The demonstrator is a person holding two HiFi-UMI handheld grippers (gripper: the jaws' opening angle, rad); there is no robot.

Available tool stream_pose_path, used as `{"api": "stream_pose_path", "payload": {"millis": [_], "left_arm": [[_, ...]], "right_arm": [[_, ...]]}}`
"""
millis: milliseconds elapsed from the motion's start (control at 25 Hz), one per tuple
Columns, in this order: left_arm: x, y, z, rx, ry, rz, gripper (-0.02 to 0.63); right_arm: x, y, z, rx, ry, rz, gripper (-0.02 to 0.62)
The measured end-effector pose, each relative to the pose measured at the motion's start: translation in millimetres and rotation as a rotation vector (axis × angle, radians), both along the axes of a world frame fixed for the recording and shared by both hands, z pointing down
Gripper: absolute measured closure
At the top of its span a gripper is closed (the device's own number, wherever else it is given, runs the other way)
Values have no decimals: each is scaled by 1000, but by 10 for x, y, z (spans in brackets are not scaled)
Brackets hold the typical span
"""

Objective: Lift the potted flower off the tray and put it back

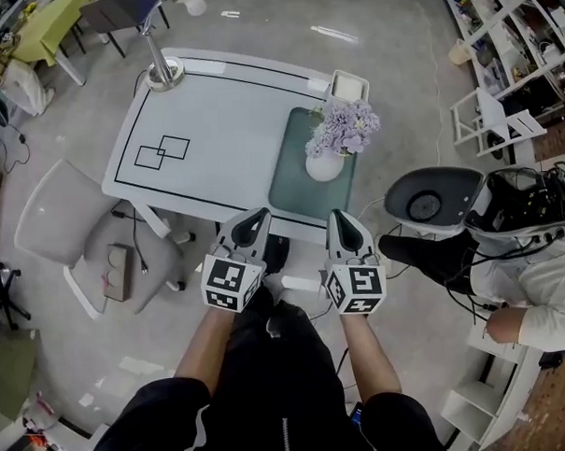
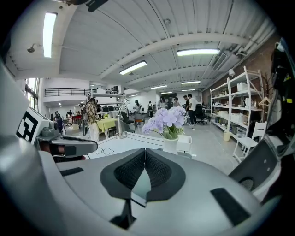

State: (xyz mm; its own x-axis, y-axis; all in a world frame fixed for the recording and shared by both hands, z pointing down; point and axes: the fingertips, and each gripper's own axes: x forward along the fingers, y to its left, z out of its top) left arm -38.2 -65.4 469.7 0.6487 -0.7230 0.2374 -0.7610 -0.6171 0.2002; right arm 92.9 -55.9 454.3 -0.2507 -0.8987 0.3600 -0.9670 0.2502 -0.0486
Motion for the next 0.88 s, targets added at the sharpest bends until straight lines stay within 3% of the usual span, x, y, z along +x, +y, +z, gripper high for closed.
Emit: {"api": "stream_pose_path", "payload": {"millis": [520,880], "left_arm": [[328,-600,195,-17,-1,25,600],[508,-931,398,-32,-20,8,600]], "right_arm": [[327,-717,324,4,37,40,574],[567,-1274,614,61,61,77,349]]}}
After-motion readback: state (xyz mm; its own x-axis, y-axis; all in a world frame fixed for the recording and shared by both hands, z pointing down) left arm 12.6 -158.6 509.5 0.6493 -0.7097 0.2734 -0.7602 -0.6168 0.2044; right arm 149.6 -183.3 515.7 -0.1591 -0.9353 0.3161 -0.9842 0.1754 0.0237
